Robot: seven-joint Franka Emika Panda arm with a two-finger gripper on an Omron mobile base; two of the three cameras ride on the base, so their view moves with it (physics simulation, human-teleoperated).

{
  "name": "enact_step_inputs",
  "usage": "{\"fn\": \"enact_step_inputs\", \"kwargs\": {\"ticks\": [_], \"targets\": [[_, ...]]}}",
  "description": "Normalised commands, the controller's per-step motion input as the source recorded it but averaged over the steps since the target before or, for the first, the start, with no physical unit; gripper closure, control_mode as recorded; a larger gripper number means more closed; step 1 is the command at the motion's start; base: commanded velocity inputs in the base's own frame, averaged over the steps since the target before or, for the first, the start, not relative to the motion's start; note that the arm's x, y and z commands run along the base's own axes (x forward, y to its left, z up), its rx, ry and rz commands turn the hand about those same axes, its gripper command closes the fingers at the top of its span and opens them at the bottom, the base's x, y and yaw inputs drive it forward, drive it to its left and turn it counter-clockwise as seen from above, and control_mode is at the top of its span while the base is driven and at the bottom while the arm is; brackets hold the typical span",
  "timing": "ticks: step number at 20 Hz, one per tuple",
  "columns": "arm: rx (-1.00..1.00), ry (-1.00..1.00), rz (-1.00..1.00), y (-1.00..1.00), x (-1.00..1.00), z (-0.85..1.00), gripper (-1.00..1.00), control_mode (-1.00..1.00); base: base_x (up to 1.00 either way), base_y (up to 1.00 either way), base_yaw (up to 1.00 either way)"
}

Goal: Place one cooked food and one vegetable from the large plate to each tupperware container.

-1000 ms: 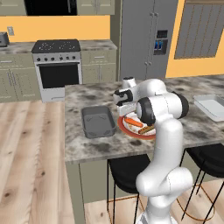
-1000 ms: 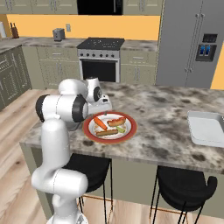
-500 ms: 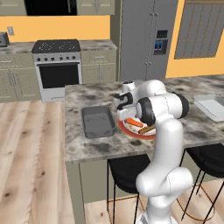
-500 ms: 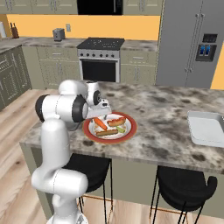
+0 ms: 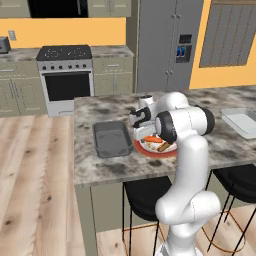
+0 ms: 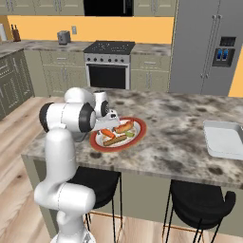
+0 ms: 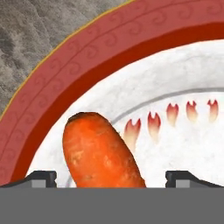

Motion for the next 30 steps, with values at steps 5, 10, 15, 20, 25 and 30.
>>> {"fn": "enact_step_inputs", "kwargs": {"ticks": [5, 10, 15, 20, 25, 30], "targets": [[0.01, 0.03, 0.0, 0.0, 0.0, -0.17, 1.0, -1.0, 0.0, 0.0, 0.0], [0.05, 0.1, 0.0, 0.0, -0.02, 0.25, 1.0, -1.0, 0.0, 0.0, 0.0], [0.12, 0.03, -0.05, 0.1, -0.13, 0.71, 1.0, -1.0, 0.0, 0.0, 0.0], [0.05, 0.0, -0.47, 0.67, -0.13, 0.47, 1.0, -1.0, 0.0, 0.0, 0.0], [-0.19, 0.01, -0.54, 0.71, 0.06, 0.32, 1.0, -1.0, 0.0, 0.0, 0.0], [-0.11, 0.24, -0.61, 0.58, 0.22, -0.12, 1.0, -1.0, 0.0, 0.0, 0.0]]}}
